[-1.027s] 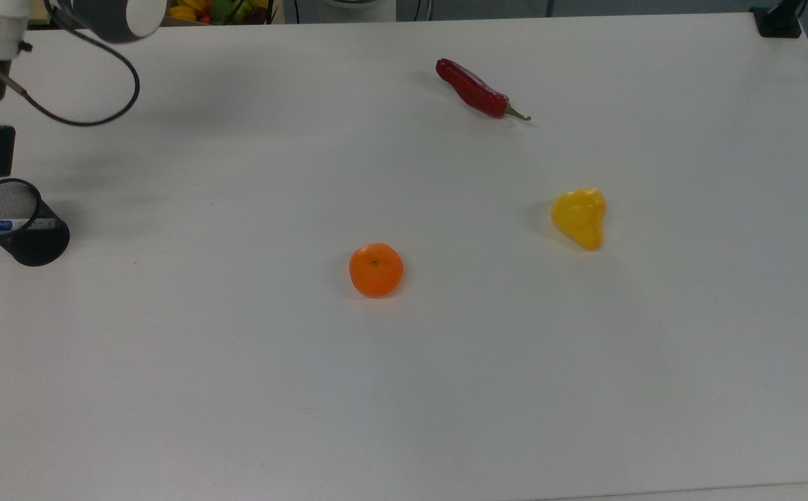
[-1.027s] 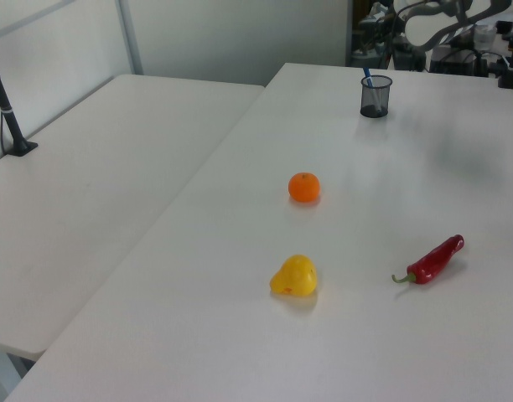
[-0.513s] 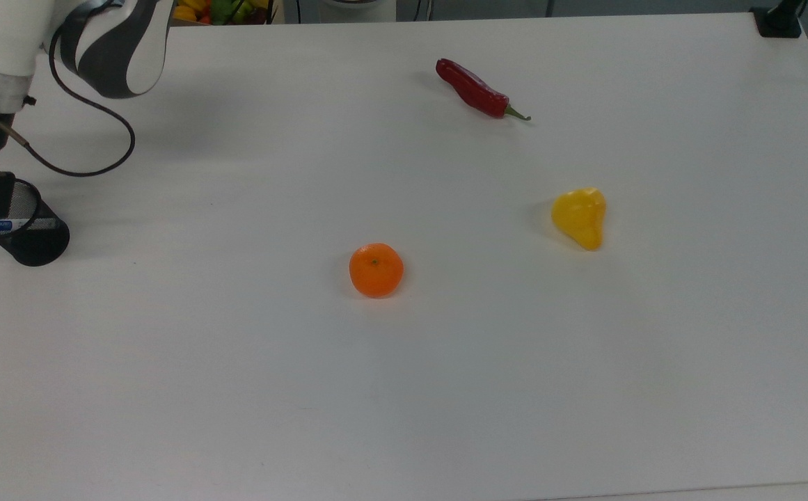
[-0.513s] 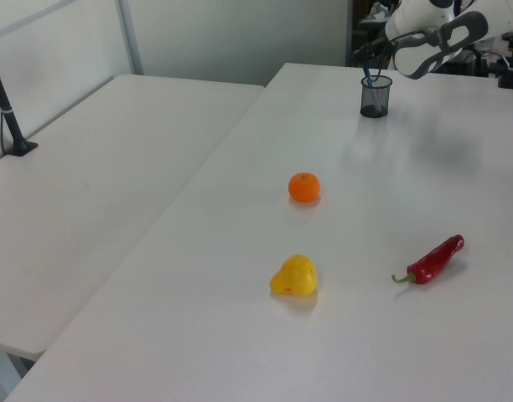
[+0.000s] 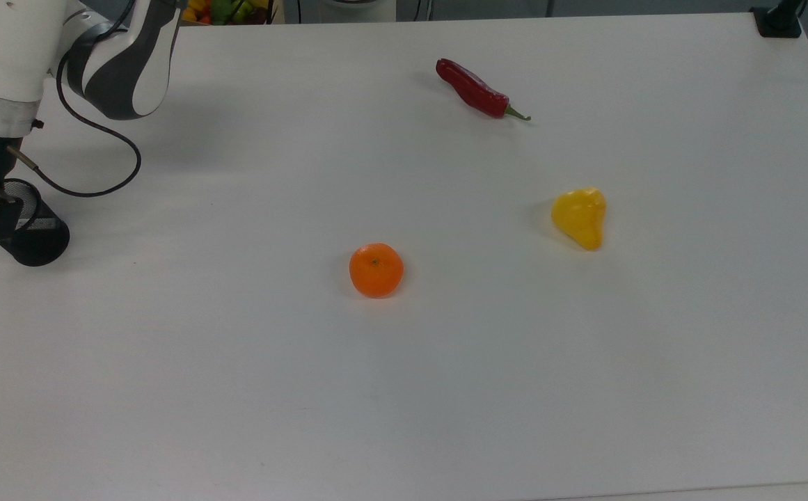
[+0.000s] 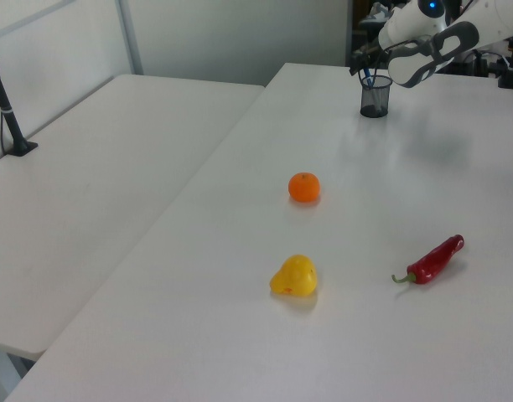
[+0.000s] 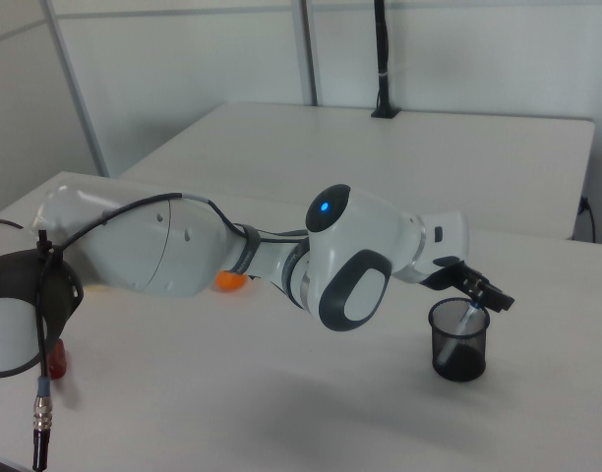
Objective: Take marker pen
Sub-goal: 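Lower the gripper over the cup onto the blue-capped marker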
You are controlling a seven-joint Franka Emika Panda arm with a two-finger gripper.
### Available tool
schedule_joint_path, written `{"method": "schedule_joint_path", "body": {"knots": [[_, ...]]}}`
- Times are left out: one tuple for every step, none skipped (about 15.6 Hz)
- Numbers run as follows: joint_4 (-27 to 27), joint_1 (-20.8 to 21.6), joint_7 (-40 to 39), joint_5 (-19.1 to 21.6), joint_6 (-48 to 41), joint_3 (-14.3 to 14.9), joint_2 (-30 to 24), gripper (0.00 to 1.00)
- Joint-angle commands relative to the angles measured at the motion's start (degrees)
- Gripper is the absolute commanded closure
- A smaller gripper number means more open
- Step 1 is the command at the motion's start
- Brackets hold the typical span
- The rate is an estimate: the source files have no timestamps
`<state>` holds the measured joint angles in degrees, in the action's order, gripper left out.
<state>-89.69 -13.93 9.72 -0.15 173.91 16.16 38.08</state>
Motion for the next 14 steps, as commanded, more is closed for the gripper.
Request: {"method": "schedule_joint_path", "body": {"knots": [[0.48, 0.22, 0.82, 0.41, 0.73, -0.61, 0.07, 0.52], [0.39, 0.31, 0.82, 0.06, 0.64, -0.61, -0.11, 0.54], [0.13, 0.31, 0.56, -0.2, 0.64, -0.69, -0.54, 0.54], [-0.48, 0.4, 0.39, -0.38, 0.64, -0.61, -0.98, 0.54], [-1.19, 0.4, 0.21, -0.47, 0.64, -0.61, -1.25, 0.53], [-1.63, 0.57, 0.12, -0.56, 0.55, -0.61, -1.77, 0.53], [-2.33, 0.66, 0.03, -0.64, 0.55, -0.61, -2.21, 0.54], [-3.21, 0.66, -0.32, -0.82, 0.55, -0.61, -2.48, 0.54], [-4.0, 0.66, -0.93, -1.0, 0.55, -0.61, -3.0, 0.54], [-5.14, 0.66, -1.8, -1.08, 0.55, -0.61, -3.79, 0.54], [-6.28, 0.66, -2.34, -1.08, 0.55, -0.61, -4.5, 0.54], [-7.33, 0.66, -2.43, -1.08, 0.55, -0.61, -5.03, 0.55], [-7.43, 0.66, -2.69, -1.08, 0.55, -0.61, -5.12, 0.61], [-7.43, 0.66, -2.69, -1.08, 0.55, -0.61, -5.12, 0.7]]}}
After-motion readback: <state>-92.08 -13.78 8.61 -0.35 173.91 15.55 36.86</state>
